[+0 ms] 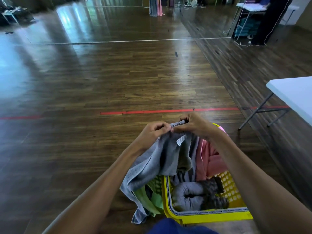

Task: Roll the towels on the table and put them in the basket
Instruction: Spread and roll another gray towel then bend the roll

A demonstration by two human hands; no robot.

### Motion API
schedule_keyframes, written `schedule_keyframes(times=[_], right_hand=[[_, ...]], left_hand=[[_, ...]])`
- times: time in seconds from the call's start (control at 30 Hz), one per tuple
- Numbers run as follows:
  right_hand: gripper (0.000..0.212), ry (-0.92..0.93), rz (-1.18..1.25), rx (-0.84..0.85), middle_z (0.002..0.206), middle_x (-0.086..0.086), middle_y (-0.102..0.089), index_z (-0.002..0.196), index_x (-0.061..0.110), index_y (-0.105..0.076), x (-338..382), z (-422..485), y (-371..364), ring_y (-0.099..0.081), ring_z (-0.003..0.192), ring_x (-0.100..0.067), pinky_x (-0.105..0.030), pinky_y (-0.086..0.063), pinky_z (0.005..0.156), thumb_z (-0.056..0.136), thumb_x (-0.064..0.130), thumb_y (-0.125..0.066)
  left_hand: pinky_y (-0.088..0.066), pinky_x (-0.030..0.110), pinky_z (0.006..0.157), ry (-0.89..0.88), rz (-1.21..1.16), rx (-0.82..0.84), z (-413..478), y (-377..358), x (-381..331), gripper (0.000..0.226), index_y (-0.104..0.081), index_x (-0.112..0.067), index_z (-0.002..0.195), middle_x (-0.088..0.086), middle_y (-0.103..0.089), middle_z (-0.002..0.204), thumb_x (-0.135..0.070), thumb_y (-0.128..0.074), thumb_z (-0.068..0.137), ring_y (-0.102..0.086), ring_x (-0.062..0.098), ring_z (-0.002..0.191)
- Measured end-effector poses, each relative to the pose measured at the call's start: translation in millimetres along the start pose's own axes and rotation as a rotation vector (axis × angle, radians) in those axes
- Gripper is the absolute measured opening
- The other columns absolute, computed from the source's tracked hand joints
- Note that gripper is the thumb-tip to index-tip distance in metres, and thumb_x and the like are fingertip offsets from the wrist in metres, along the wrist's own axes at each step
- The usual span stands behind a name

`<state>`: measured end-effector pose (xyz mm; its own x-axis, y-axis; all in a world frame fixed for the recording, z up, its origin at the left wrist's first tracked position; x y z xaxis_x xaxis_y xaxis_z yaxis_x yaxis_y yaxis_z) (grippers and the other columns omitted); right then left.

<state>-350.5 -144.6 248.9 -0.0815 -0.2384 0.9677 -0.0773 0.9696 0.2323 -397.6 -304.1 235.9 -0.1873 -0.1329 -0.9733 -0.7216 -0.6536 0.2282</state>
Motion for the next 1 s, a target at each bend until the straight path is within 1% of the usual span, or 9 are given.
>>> schedule_keyframes(times=[0.07,0.17,0.3,0.37,0.47,0.6,0.73,0.83,1.0], right_hand=[[0.038,0.008,0.005,-0.015,0.072,-0.013,-0.060,0.073,0.001,-0.066,0.4,1.4,5.7,-0.056,0.070,-0.020,-0.034,-0.043,0.067,0.063,0.029,-0.089],[0.034,0.016,0.006,0.015,0.058,0.001,-0.043,0.061,0.011,-0.050,-4.8,-2.9,6.2,-0.040,0.057,-0.010,-0.024,-0.031,0.054,0.079,0.015,-0.078],[0.018,-0.026,0.163,-0.021,0.069,0.010,-0.052,0.074,0.020,-0.060,-36.6,-14.0,-7.4,-0.047,0.070,-0.005,-0.024,-0.037,0.070,0.092,0.019,-0.061],[0.020,0.017,0.208,-0.102,0.069,0.010,-0.050,0.075,0.020,-0.060,-38.4,-13.9,-9.5,-0.044,0.069,-0.005,-0.022,-0.034,0.066,0.095,0.018,-0.058],[0.023,0.132,0.012,-0.147,0.067,0.012,-0.047,0.075,0.016,-0.058,-13.8,-5.7,-8.3,-0.041,0.065,-0.002,-0.018,-0.031,0.058,0.097,0.014,-0.056],[0.019,0.200,-0.212,-0.108,0.066,0.017,-0.054,0.078,0.018,-0.064,6.4,11.3,-13.9,-0.046,0.064,0.002,-0.017,-0.035,0.061,0.096,0.014,-0.059],[0.027,0.202,-0.286,-0.139,0.057,0.022,-0.052,0.068,0.033,-0.057,4.6,25.8,-26.7,-0.043,0.058,0.003,-0.021,-0.033,0.059,0.093,0.026,-0.062],[0.025,0.185,-0.253,-0.128,0.056,0.020,-0.050,0.066,0.029,-0.057,3.3,33.0,-37.4,-0.041,0.058,0.002,-0.024,-0.033,0.059,0.088,0.040,-0.061],[0.036,0.079,-0.057,-0.026,0.059,0.017,-0.051,0.061,0.017,-0.059,-9.4,25.6,-46.2,-0.045,0.057,0.002,-0.015,-0.035,0.057,0.096,0.028,-0.059]], left_hand=[[-0.043,0.023,0.078,-0.004,-0.020,-0.013,2.1,2.0,-2.1,0.017,-0.067,-0.006,0.085,-0.002,-0.064,0.082,-0.010,-0.054,0.096,-0.056,0.005,0.080],[-0.040,0.024,0.075,-0.043,-0.049,-0.127,4.2,13.5,-3.3,0.021,-0.062,-0.012,0.078,-0.004,-0.058,0.076,-0.007,-0.052,0.096,-0.051,0.006,0.075],[-0.040,0.023,0.073,-0.046,-0.100,-0.225,2.2,30.2,0.7,0.028,-0.061,-0.020,0.073,-0.008,-0.058,0.073,-0.007,-0.053,0.096,-0.051,0.005,0.074],[-0.040,0.023,0.073,-0.025,-0.036,-0.203,-0.1,30.8,5.4,0.022,-0.062,-0.014,0.077,-0.003,-0.058,0.076,-0.007,-0.054,0.096,-0.051,0.006,0.074],[-0.044,0.023,0.081,0.011,0.001,-0.175,1.0,29.1,8.8,0.018,-0.067,-0.015,0.090,-0.004,-0.066,0.088,-0.017,-0.051,0.099,-0.057,0.004,0.084],[-0.049,0.031,0.087,0.053,-0.121,-0.135,0.1,27.2,-1.1,0.029,-0.074,-0.025,0.095,-0.004,-0.073,0.097,-0.031,-0.047,0.101,-0.065,0.012,0.094],[-0.050,0.039,0.084,0.028,-0.148,-0.211,-3.2,42.0,-2.3,0.022,-0.071,-0.011,0.093,0.009,-0.072,0.096,-0.025,-0.054,0.098,-0.066,0.030,0.088],[-0.045,0.030,0.076,0.066,-0.185,-0.274,-1.4,54.2,2.9,0.017,-0.066,-0.014,0.082,0.001,-0.065,0.080,-0.014,-0.057,0.095,-0.058,0.015,0.077],[-0.046,0.029,0.080,0.031,-0.062,-0.599,-1.2,96.3,-6.3,0.025,-0.065,-0.022,0.074,-0.010,-0.065,0.074,-0.007,-0.057,0.093,-0.057,0.006,0.075]])
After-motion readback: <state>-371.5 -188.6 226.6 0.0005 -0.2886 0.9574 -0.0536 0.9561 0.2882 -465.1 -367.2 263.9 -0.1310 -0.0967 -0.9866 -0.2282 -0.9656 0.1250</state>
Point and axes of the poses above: each hand's wrist, its own z-axis towards the middle knuckle, its own y-axis out of the back of the hand, x = y × z, the point moved 4 cm from there along z, towards the middle knuckle
